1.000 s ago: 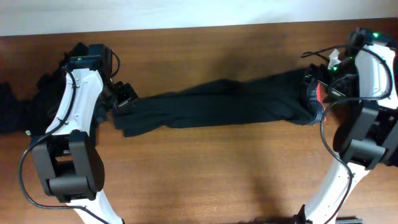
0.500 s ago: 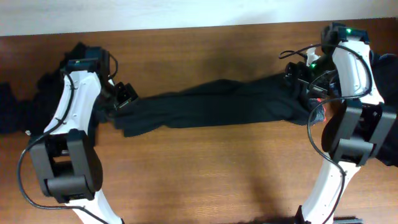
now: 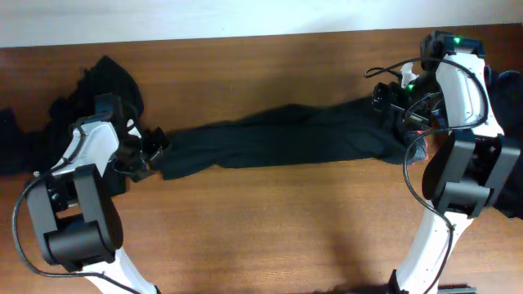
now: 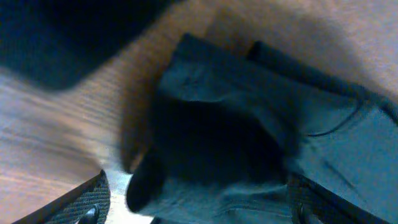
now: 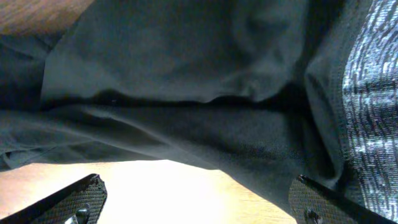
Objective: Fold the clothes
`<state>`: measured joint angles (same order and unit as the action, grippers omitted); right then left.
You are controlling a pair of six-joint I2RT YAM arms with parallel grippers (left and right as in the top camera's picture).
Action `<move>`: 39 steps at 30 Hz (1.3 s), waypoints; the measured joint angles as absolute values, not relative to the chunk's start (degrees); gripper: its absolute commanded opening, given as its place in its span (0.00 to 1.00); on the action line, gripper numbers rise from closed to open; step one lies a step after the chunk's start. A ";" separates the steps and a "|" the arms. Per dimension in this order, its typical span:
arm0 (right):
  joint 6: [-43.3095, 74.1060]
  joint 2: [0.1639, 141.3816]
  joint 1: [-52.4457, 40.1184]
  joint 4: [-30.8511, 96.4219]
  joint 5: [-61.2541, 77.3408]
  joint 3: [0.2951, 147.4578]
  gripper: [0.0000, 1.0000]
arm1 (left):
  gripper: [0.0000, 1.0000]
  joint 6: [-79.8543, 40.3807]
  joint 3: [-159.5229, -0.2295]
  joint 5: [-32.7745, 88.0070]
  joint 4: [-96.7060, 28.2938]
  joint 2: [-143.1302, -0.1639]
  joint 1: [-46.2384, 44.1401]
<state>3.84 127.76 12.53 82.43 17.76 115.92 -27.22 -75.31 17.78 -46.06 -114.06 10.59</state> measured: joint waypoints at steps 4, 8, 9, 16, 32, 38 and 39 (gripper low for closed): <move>3.86 127.76 12.53 82.52 17.98 115.92 0.99 | 0.90 -26.28 -75.24 18.70 -44.99 -114.04 10.59; 3.86 127.76 12.53 82.70 18.13 115.92 0.99 | 0.90 -25.80 -75.13 19.53 -44.05 -114.04 10.37; 3.84 127.76 12.53 82.70 18.13 115.90 0.99 | 0.90 -25.67 -75.07 19.62 -43.86 -114.04 10.22; 3.88 127.76 12.53 83.09 18.13 115.92 0.99 | 0.82 -25.06 -74.94 20.01 -42.06 -114.04 5.85; 3.88 127.76 12.53 83.77 18.13 115.90 0.99 | 0.30 -24.25 -72.12 19.90 -37.89 -113.75 1.61; 3.88 127.76 12.53 83.81 18.13 115.90 0.99 | 0.01 -24.18 -71.46 18.17 -37.87 -113.75 1.76; 3.88 127.76 12.53 83.81 18.13 115.92 0.99 | 0.01 -24.21 -71.46 18.09 -37.87 -113.75 1.80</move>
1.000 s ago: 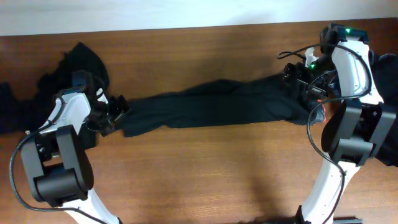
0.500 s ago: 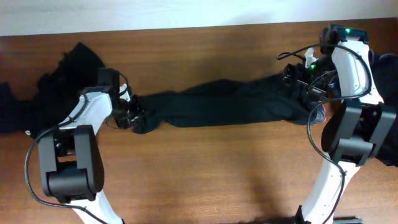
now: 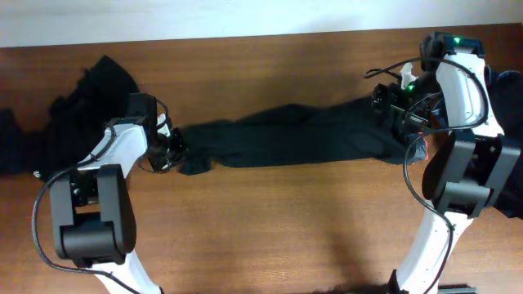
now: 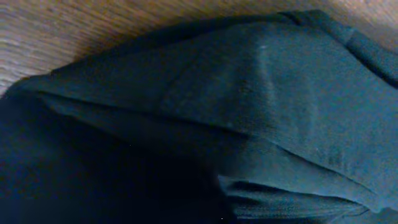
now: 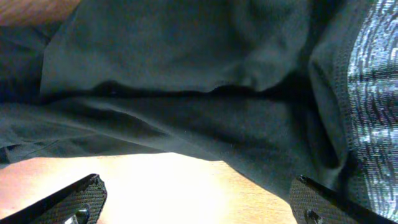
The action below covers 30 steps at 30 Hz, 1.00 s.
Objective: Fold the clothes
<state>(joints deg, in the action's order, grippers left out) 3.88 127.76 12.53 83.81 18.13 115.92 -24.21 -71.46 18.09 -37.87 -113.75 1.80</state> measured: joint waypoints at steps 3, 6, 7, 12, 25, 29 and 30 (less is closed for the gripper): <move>3.86 127.76 12.53 83.81 18.13 115.92 0.99 | 0.01 -24.23 -71.46 18.24 -37.89 -113.75 2.48; 3.86 127.76 12.53 83.79 18.13 115.92 0.99 | 0.00 -24.21 -71.46 18.20 -38.06 -113.60 4.23; 3.84 127.76 12.53 83.81 18.13 115.92 0.99 | 0.00 -24.21 -71.40 18.11 -38.17 -113.38 5.10; 3.86 127.76 12.53 83.99 18.15 116.62 0.99 | 0.01 -23.20 -70.65 16.88 -39.33 -109.32 9.82; 3.86 127.76 12.53 85.43 19.11 121.40 0.99 | 0.00 -19.22 -70.61 15.79 -40.62 -95.53 9.98; 3.88 127.76 12.53 85.49 19.64 121.40 0.99 | 0.00 -19.11 -70.61 15.38 -38.74 -95.46 4.54; 3.88 127.76 12.53 85.58 19.66 121.40 0.99 | 0.00 -19.09 -70.63 15.25 -37.76 -95.46 2.79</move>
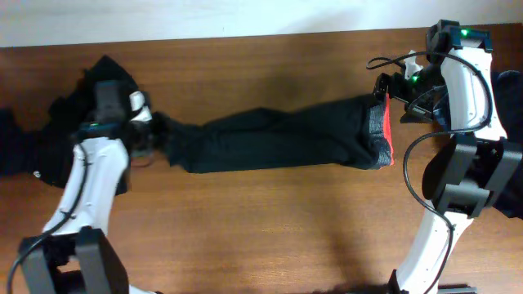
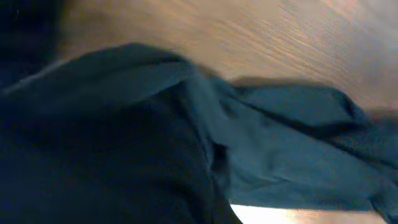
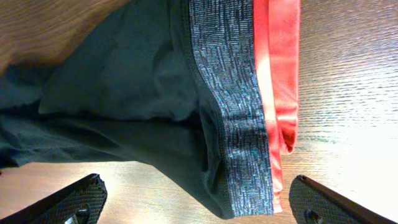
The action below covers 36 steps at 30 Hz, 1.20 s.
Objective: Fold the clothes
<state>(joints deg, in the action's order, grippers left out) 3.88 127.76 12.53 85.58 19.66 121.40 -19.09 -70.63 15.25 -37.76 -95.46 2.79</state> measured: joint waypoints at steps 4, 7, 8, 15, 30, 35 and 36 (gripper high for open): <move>3.86 127.76 12.53 86.37 19.70 121.40 0.99 | 0.00 -19.62 -70.72 14.79 -32.23 -95.46 -3.95; 3.84 127.76 12.53 86.76 19.84 121.40 0.99 | 0.00 -20.60 -70.72 14.33 -28.14 -95.46 -7.88; 3.86 127.76 12.53 86.80 19.86 121.40 0.99 | 0.00 -20.82 -70.72 14.13 -27.00 -95.46 -8.93; 3.86 127.76 12.53 87.29 19.88 121.43 0.99 | 0.00 -21.89 -70.74 12.75 -21.47 -96.01 -17.02; 3.86 127.76 12.53 88.25 20.05 121.51 0.99 | 0.04 -22.11 -70.78 11.31 -6.61 -106.15 -29.74; 3.86 127.76 12.53 88.27 20.05 121.51 0.99 | 0.34 -22.02 -70.78 11.00 -3.51 -107.31 -32.05; 3.81 127.76 12.53 88.27 20.05 121.51 0.99 | 0.45 -22.24 -70.78 10.90 -3.57 -107.46 -32.45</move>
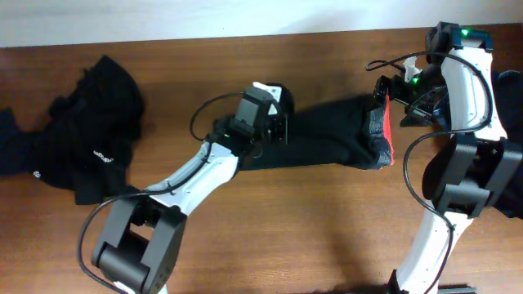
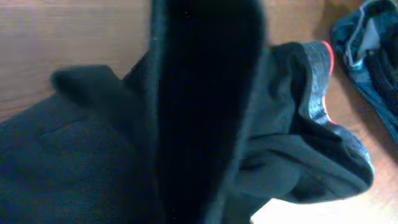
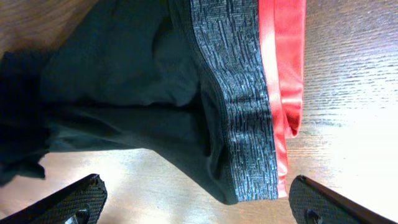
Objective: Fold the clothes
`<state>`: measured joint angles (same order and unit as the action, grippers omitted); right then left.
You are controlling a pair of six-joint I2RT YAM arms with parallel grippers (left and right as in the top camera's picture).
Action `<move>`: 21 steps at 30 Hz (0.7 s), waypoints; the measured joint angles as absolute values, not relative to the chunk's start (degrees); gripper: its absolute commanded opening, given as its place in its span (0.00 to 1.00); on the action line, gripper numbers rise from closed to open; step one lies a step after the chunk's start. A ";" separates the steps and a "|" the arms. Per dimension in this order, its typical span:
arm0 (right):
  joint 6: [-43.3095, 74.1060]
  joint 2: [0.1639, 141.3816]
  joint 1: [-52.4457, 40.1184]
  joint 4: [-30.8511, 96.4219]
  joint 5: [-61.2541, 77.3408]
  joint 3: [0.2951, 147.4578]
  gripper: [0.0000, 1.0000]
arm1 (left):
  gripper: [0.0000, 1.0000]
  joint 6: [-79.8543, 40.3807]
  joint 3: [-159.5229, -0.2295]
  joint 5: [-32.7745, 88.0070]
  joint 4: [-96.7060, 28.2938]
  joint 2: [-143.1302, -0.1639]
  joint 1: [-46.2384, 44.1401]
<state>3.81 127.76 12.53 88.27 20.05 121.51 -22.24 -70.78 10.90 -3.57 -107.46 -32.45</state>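
Note:
Dark pants (image 1: 335, 139) lie across the middle of the table, doubled over, with the grey waistband (image 3: 236, 106) and its red lining (image 3: 283, 74) at the right end. My left gripper (image 1: 274, 122) hovers over the left part of the pants, shut on the leg end. In the left wrist view dark cloth (image 2: 199, 112) hangs in front and hides the fingers. My right gripper (image 3: 199, 208) is open just beside the waistband (image 1: 382, 131), holding nothing.
A pile of black clothes (image 1: 90, 122) lies at the table's left end. A blue garment (image 1: 511, 90) sits at the right edge, also seen as blue garment (image 2: 370, 56). Bare wood (image 1: 286, 237) runs along the front.
My left gripper was at the far left with the leg end pulled out; now it is over the middle with the leg end, and the pants are about half as long. The right gripper stayed put.
The pants lay stretched long, my left gripper open beside the leg end and the right one over the waist. Then the left was on the leg end. Then it held that end out to the left, the waistband exposed. Now the leg end lies toward the waist.

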 measured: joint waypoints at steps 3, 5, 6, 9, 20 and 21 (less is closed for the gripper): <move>3.81 127.76 12.53 88.29 20.05 121.51 0.99 | 0.57 -22.70 -70.78 10.85 -4.25 -107.92 -33.28; 3.84 127.76 12.53 88.29 20.05 121.51 0.99 | 0.58 -22.98 -70.78 10.81 -5.13 -108.12 -33.43; 3.86 127.76 12.53 88.29 20.05 121.51 0.99 | 0.59 -22.98 -70.78 10.76 -5.48 -108.22 -33.43; 3.84 127.76 12.53 88.29 20.03 121.51 0.99 | 0.66 -22.98 -70.78 10.63 -6.70 -108.29 -33.41; 3.84 127.76 12.95 90.06 20.14 121.51 0.99 | 0.99 -22.70 -70.83 12.08 -8.40 -108.29 -33.43; 3.84 127.76 13.21 90.21 20.29 121.51 0.99 | 0.99 -22.63 -70.83 12.27 -9.13 -108.29 -33.43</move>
